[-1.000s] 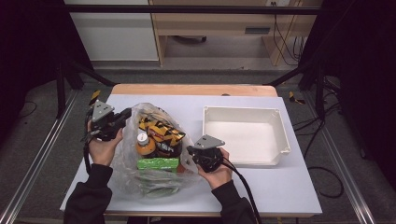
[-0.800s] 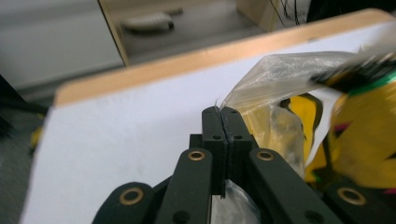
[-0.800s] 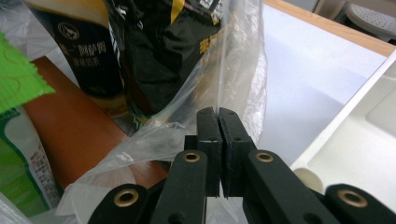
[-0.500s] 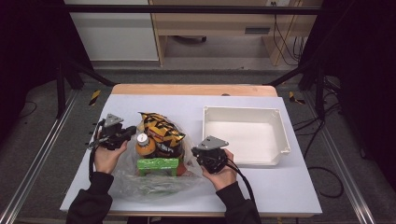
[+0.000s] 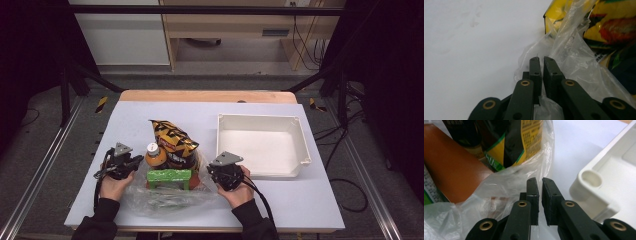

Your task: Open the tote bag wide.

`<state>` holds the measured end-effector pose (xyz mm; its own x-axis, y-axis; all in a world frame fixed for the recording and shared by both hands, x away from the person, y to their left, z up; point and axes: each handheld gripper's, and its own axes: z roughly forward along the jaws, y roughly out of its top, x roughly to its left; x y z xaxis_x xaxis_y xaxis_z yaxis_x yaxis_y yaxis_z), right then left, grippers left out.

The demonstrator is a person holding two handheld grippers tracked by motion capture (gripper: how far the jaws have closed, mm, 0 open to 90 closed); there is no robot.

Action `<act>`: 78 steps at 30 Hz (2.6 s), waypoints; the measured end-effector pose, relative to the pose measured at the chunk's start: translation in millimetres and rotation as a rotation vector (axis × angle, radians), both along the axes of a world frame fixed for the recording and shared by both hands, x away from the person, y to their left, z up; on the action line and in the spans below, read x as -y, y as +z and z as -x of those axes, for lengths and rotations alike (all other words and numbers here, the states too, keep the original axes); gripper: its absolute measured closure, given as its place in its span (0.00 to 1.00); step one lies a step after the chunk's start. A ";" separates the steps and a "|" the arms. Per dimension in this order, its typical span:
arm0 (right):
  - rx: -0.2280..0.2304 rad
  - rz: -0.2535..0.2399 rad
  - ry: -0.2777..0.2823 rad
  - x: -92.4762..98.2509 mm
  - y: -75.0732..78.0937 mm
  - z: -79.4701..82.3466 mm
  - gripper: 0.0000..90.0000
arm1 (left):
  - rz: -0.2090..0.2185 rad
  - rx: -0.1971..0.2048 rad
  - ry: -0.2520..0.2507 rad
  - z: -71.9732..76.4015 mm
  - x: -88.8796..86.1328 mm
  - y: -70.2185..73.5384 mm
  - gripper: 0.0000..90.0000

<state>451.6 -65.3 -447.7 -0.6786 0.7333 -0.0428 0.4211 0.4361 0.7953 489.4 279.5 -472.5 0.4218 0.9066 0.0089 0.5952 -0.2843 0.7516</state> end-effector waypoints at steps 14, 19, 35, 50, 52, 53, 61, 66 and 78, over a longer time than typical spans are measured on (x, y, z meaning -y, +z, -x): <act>0.060 -0.140 0.037 16.5 27.2 16.1 0.66 | 0.086 0.254 0.044 36.6 -32.0 52.9 0.65; 0.108 -0.199 0.071 25.0 47.1 28.8 0.63 | 0.143 0.294 0.014 62.3 -37.9 73.3 0.61; -0.052 -0.162 0.171 23.8 10.6 46.7 0.97 | 0.035 0.164 -0.055 99.5 -9.9 22.4 0.66; -0.135 -0.089 0.116 26.7 -33.5 38.8 0.96 | -0.023 0.127 -0.072 96.3 -5.8 1.2 0.66; -0.141 -0.077 0.112 25.2 -36.4 38.0 0.96 | -0.025 0.117 -0.073 95.0 -5.3 -0.5 0.65; -0.144 -0.075 0.114 24.2 -37.6 37.3 0.97 | -0.031 0.120 -0.073 94.6 -4.8 -0.9 0.65; -0.126 -0.064 0.110 23.9 -37.0 36.2 0.86 | -0.025 0.109 -0.078 90.0 -6.3 -1.9 0.59; -0.080 -0.121 0.104 35.3 -20.5 37.5 0.76 | 0.044 0.133 -0.065 89.2 -15.2 7.0 0.53; 0.021 -0.283 0.129 51.9 26.5 44.8 0.59 | 0.146 0.258 -0.043 95.0 -28.3 42.6 0.37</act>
